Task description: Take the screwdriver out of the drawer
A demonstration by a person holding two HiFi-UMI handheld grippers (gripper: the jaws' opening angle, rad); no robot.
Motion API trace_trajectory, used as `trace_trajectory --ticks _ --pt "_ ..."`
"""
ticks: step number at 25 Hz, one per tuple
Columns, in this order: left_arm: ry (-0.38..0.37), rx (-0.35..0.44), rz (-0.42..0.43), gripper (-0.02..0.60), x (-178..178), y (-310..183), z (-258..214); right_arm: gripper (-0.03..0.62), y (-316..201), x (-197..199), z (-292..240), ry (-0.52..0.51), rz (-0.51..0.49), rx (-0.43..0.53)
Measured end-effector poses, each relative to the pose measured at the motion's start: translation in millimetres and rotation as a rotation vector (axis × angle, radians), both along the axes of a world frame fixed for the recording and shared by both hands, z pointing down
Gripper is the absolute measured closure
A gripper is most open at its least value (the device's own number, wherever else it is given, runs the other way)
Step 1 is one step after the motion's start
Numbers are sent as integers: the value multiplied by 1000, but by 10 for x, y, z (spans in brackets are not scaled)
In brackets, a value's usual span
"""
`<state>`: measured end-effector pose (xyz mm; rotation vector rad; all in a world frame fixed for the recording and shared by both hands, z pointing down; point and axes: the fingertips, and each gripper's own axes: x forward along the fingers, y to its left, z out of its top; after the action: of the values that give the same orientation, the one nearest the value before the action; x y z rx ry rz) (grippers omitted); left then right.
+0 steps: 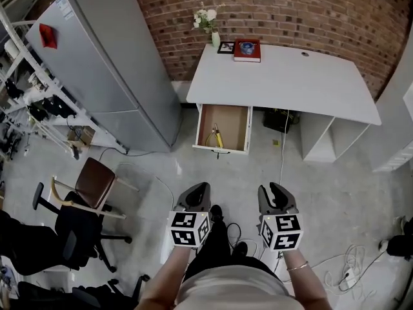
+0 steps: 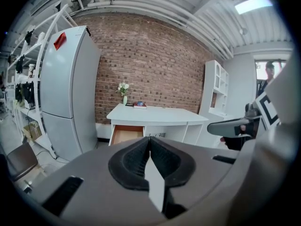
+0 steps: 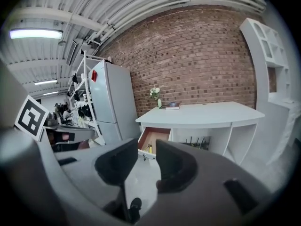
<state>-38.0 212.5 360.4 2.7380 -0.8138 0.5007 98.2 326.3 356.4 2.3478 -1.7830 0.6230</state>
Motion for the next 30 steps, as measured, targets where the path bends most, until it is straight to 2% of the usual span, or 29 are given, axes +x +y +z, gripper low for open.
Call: trace_trajectory --ticks 3,10,14,22,30 --pt "-8 -9 2 583 -7 -152 83 485 -202 -6 69 -21 -5 -8" --pt "-21 -31 -8 580 82 -827 230 484 -836 64 162 14 -8 -56" --pt "-25 -42 -9 577 210 -1330 280 484 -1379 133 167 46 -11 -63" --pt "-10 -75 -22 571 276 -2295 339 484 -2469 174 261 33 -30 -107" --pt "-4 -87 -43 571 217 -2828 451 484 -3034 121 424 21 -52 -138"
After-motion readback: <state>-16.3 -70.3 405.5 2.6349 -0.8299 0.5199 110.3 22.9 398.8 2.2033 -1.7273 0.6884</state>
